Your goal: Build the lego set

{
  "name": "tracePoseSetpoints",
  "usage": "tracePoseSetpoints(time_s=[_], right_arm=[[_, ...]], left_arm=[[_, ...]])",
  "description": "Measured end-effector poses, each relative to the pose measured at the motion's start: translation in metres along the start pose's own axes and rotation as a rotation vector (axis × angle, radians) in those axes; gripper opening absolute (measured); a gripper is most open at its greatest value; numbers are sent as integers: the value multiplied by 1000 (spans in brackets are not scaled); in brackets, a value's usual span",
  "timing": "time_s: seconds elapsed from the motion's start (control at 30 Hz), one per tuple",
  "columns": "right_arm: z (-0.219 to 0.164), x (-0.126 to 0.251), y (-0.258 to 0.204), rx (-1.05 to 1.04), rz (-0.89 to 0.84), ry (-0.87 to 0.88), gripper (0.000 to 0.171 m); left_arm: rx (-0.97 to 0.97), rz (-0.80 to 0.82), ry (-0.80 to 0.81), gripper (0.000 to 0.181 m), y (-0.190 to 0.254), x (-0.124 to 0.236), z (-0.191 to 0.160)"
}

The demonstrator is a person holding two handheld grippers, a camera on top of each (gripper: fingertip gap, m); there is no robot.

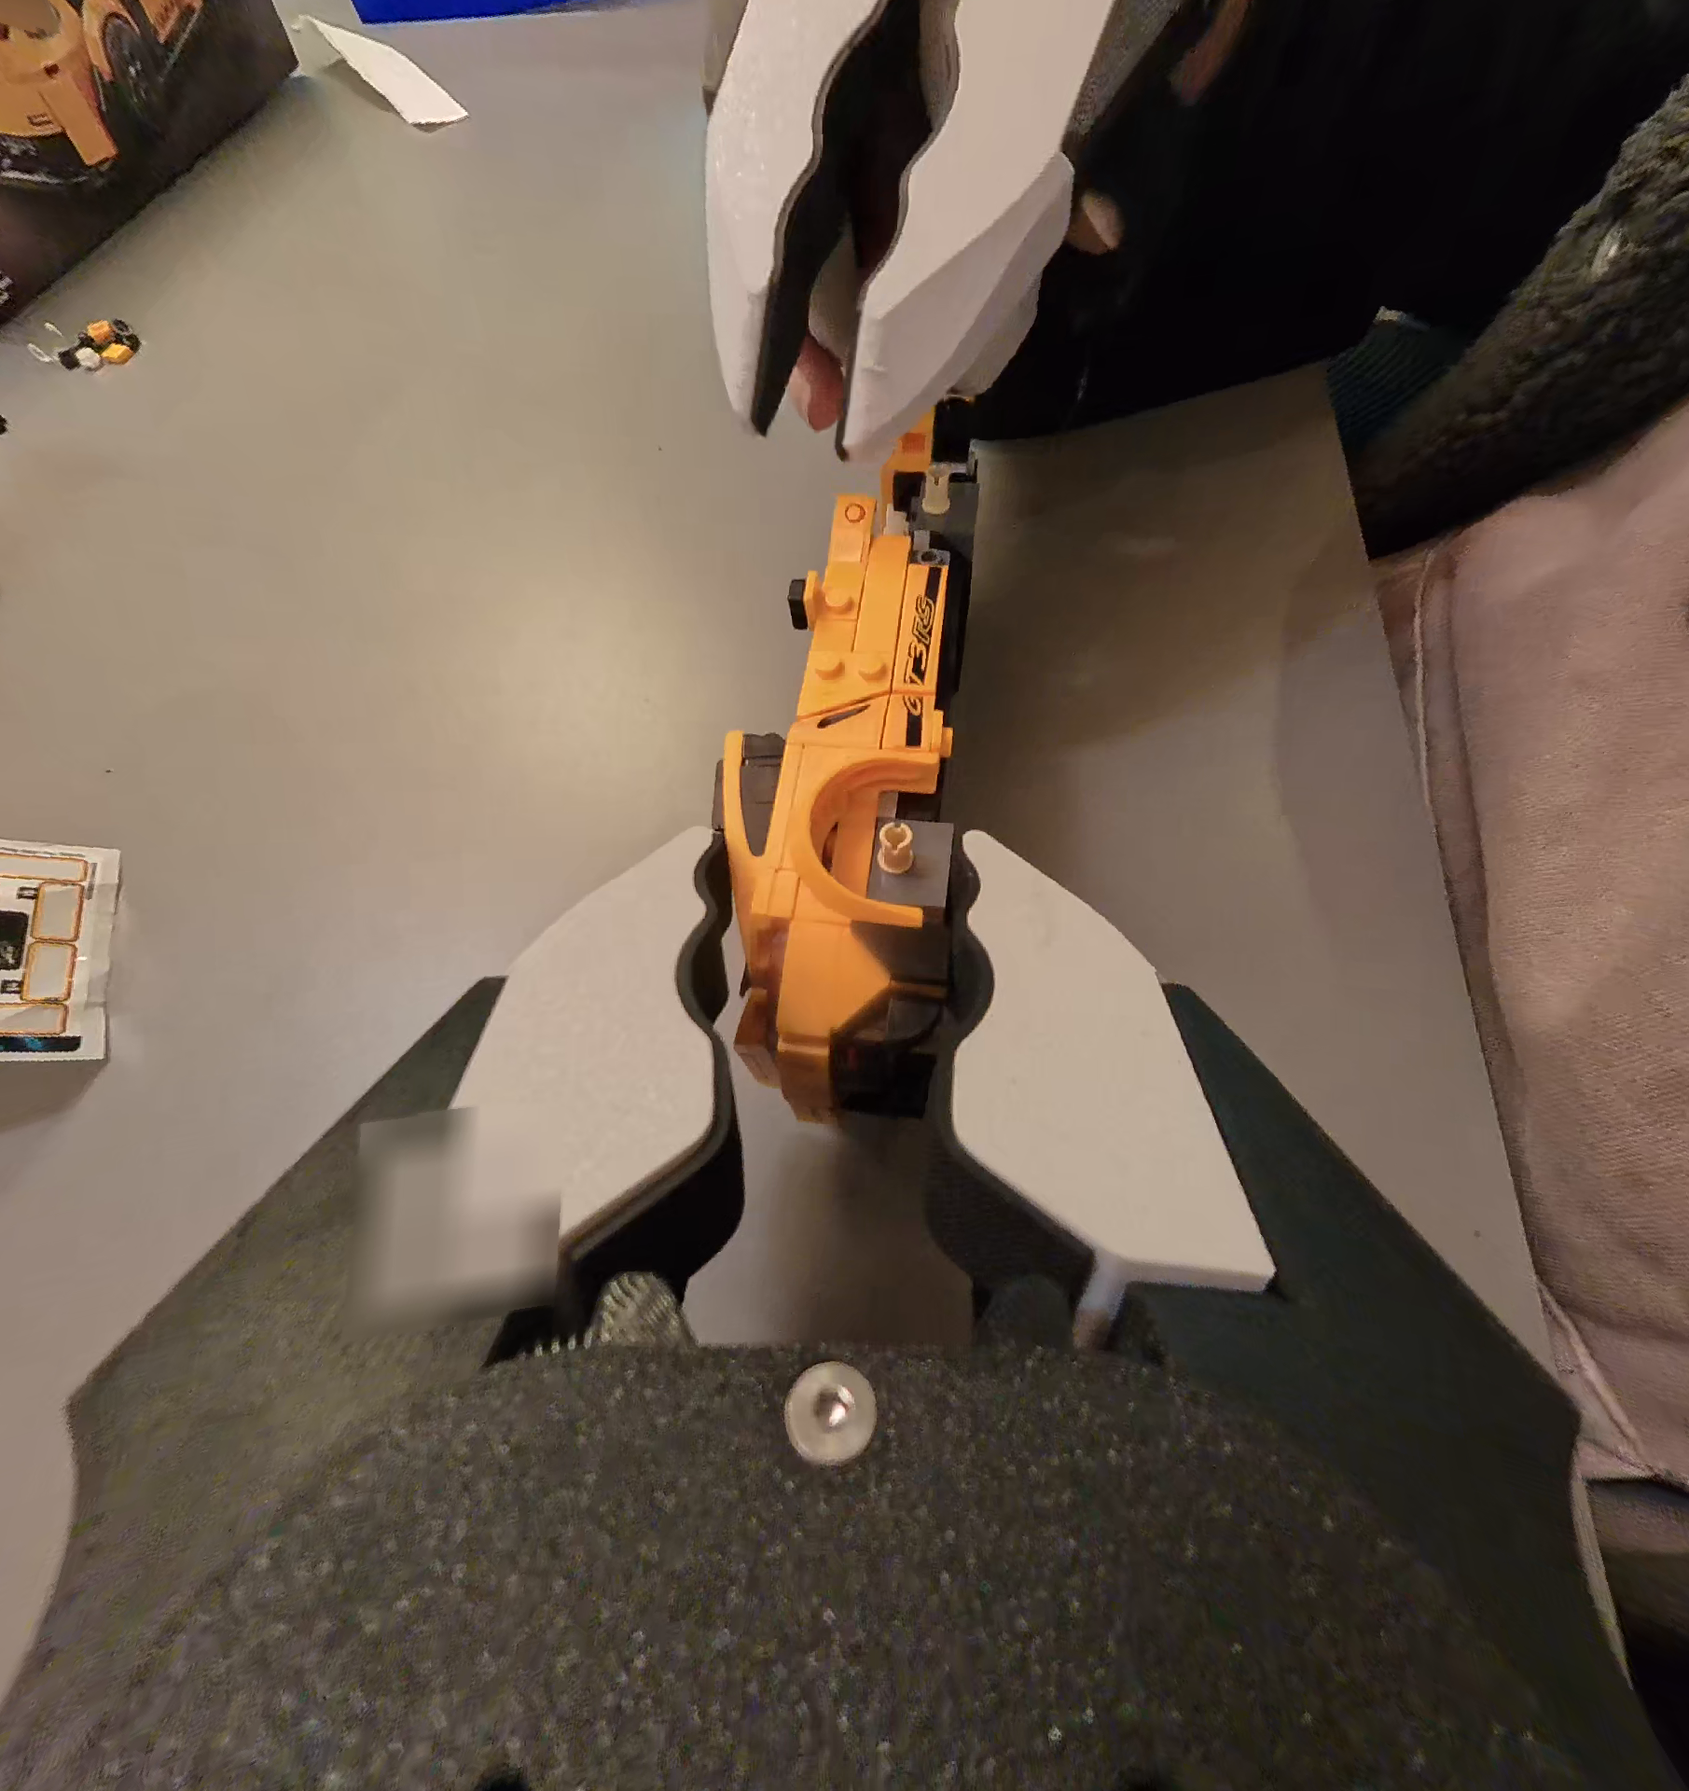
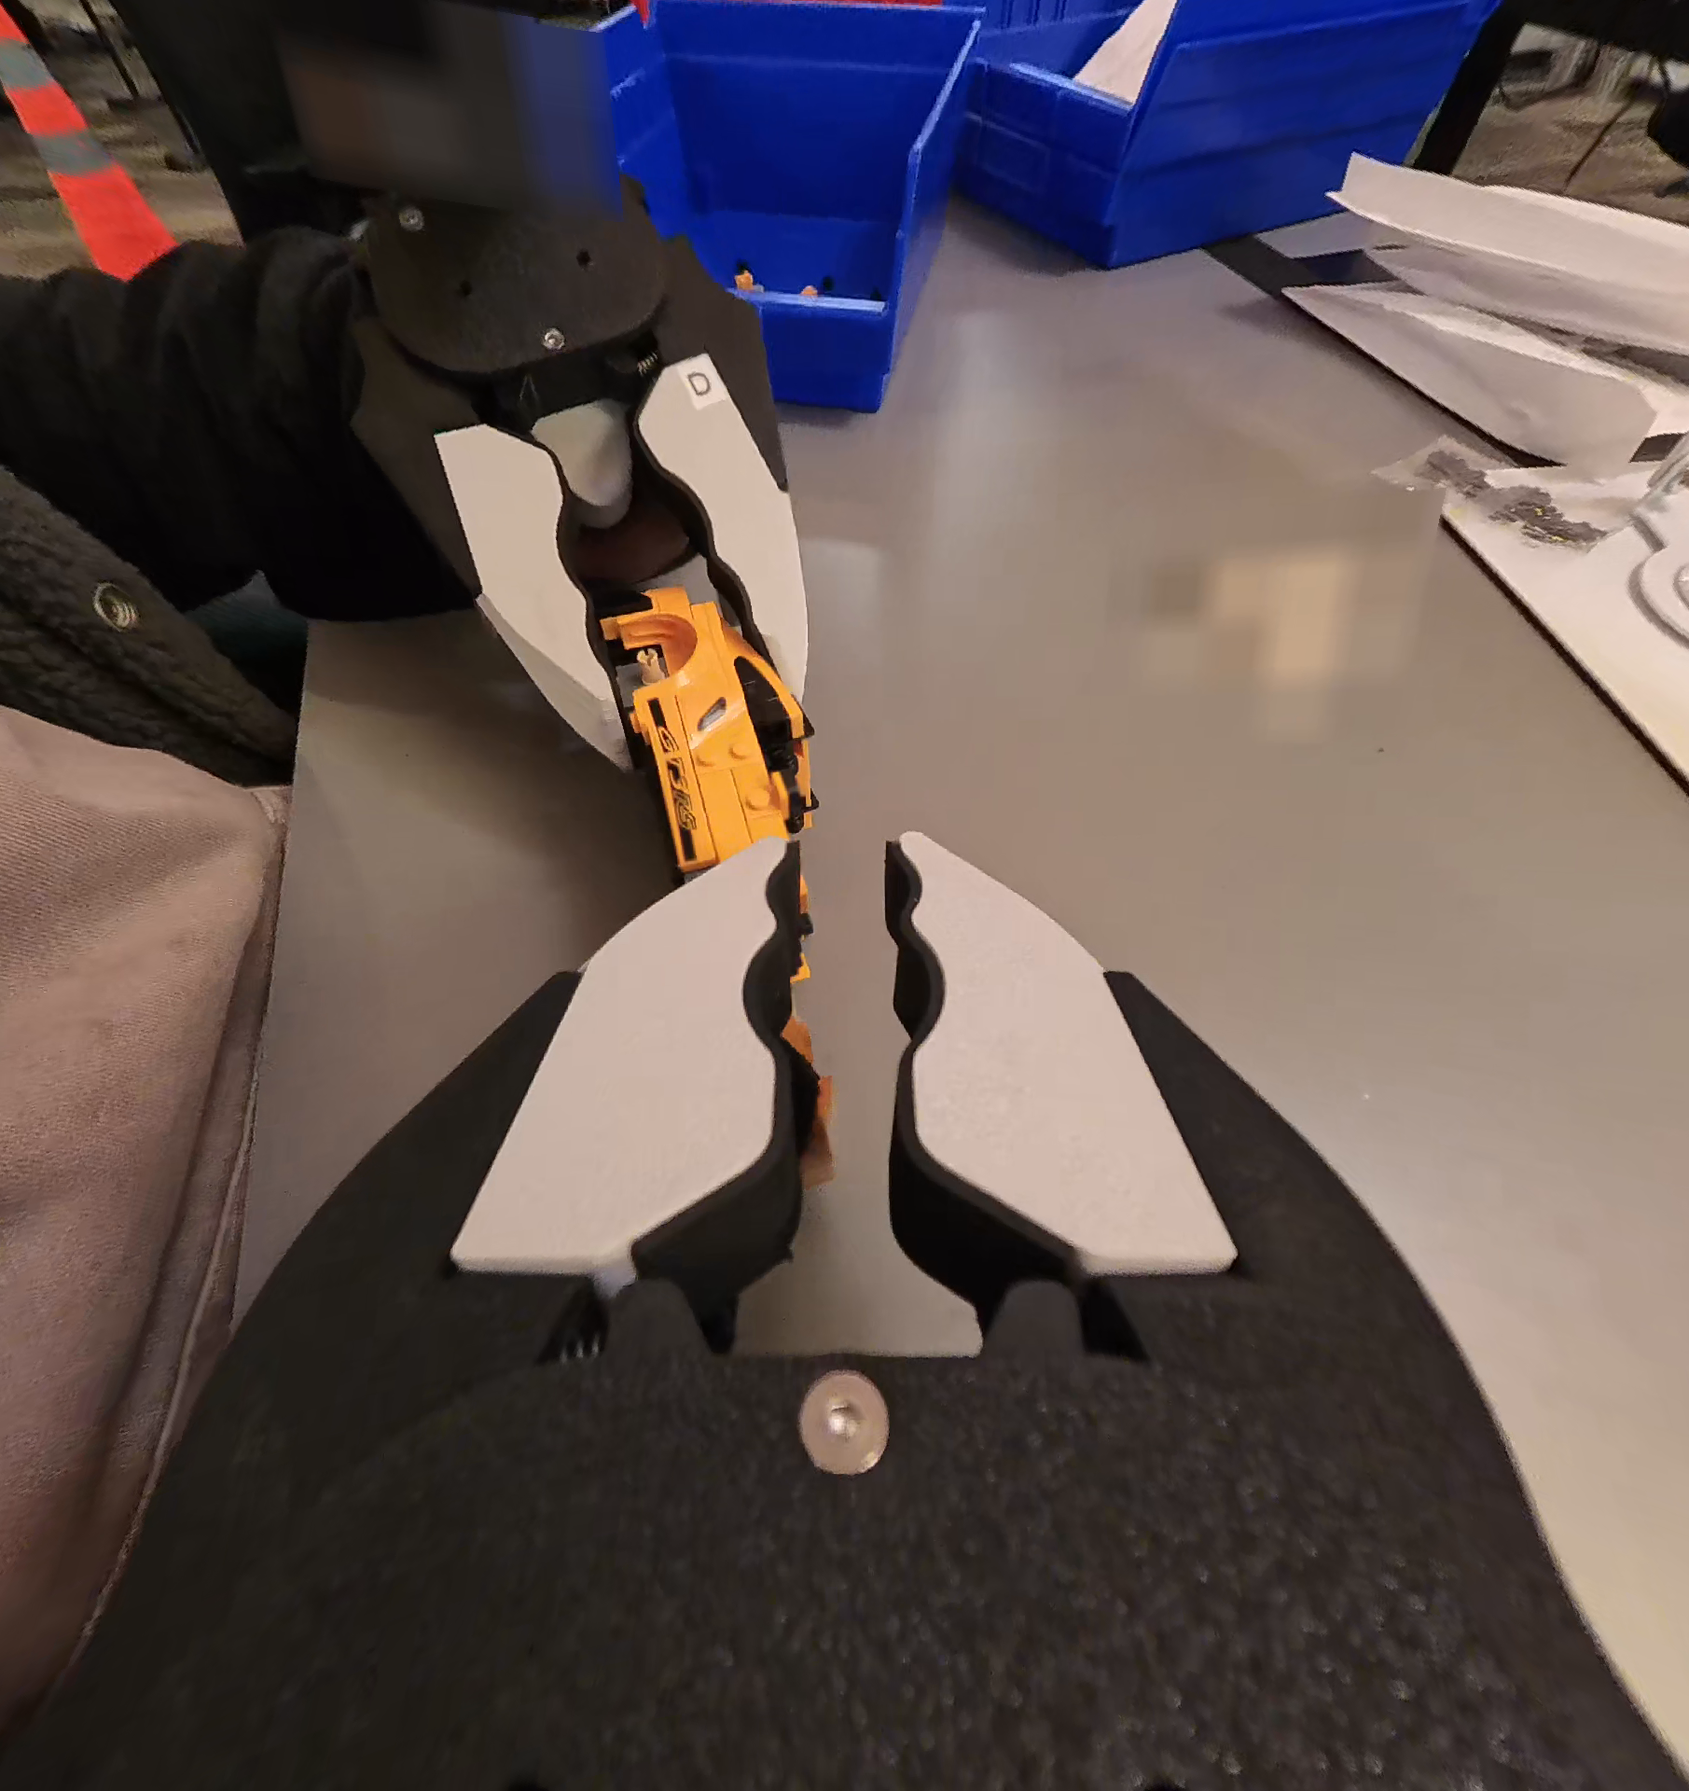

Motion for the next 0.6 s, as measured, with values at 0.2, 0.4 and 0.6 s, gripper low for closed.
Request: tracePoseSetpoints(time_s=[0.2,0.4,0.6], right_arm=[[-3,-2,5,-29,-1,24,16],[-5,-3,6,-50,-3,36,16],[-3,-2,6,-63,18,52,19]], left_arm=[[-90,105,-13,42,-2,2,0],[-206,234,-41,42,-4,1,2],[-232,273,-51,42,-6,1,3]])
Point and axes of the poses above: each gripper's, where its closed fingertips meet, x back along the fingers, z out of its top, y = z × x across the jaws, the point moved 3 cm from there along x, back along the fingers, and after that the axes turned 9 degrees about -y, right-handed, at the moved point
